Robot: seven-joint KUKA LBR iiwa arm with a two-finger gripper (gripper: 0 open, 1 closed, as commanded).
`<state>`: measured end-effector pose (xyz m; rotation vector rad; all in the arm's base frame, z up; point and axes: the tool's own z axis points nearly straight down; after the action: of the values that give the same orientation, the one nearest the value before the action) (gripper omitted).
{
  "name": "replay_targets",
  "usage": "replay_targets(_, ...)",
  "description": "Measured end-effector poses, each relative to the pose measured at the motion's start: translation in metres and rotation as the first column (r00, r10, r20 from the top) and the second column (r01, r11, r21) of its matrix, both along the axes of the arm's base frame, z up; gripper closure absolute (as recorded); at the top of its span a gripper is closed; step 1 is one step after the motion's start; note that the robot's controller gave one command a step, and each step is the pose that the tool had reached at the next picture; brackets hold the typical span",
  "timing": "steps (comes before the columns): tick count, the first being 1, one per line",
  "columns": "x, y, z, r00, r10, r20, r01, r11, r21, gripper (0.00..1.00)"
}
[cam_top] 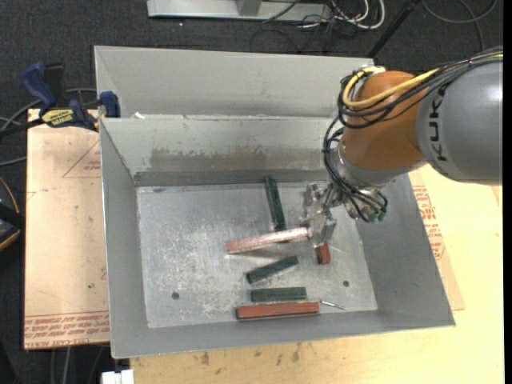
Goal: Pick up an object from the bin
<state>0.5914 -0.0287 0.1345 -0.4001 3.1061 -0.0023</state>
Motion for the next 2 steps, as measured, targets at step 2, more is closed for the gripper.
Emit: replay_targets(2, 0.038, -0.063, 0.107, 0.659, 0.752, -0.005, -0.752, 0.659, -0.001, 1.00)
